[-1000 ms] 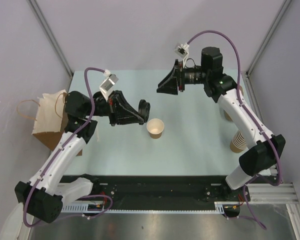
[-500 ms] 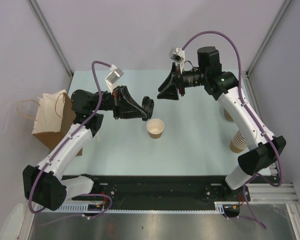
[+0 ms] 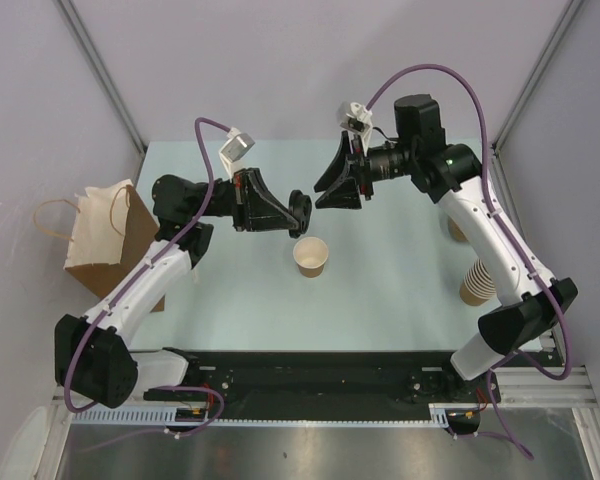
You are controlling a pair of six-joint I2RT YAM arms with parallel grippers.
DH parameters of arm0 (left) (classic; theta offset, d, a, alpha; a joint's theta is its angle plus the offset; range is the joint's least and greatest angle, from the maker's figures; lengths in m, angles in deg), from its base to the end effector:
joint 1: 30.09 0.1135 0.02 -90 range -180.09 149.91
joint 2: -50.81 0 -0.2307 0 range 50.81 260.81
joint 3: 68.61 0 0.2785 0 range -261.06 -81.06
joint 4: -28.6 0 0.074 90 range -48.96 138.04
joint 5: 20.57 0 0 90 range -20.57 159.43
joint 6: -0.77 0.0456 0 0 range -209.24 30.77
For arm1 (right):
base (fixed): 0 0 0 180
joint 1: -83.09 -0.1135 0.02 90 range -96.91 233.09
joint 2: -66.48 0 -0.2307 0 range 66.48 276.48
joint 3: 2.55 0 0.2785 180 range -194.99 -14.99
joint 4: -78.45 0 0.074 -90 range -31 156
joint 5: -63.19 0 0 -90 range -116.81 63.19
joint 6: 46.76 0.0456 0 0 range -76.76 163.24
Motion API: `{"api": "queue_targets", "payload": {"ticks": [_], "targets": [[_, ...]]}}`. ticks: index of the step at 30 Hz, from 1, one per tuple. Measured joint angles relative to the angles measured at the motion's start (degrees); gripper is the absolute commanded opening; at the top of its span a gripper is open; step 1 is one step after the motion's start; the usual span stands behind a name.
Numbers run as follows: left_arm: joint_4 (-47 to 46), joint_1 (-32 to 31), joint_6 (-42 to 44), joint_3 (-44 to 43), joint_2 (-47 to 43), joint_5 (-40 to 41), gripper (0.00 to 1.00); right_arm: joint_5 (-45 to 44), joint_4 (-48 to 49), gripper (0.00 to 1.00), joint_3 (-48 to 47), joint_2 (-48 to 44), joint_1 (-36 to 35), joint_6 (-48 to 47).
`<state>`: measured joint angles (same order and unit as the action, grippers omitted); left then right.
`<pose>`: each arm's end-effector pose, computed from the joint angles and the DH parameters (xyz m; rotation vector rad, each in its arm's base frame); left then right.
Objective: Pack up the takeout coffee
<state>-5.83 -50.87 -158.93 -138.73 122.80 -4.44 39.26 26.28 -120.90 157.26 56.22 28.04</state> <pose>0.2650 -0.1474 0.3705 0.8560 1.5159 -1.8716 0.2970 0.1972 0.4346 -1.3336 1.3958 1.2687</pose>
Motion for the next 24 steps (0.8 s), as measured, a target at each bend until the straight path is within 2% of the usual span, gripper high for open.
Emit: {"api": "queue_targets", "payload": {"ticks": [18,23,24], "targets": [[-0.5,-0.4,-1.0,0.0,0.1,0.0,0.0,-0.6,-2.9,0.47,-3.0,1.9,-2.7,-6.1],[-0.7,-0.6,-1.4,0.0,0.1,0.0,0.0,-1.5,-3.3,0.32,-3.0,2.3,-3.7,-7.5],[-0.7,-0.6,-1.4,0.0,0.1,0.0,0.0,-1.6,-3.5,0.25,-3.0,2.3,-4.0,-7.6]]}}
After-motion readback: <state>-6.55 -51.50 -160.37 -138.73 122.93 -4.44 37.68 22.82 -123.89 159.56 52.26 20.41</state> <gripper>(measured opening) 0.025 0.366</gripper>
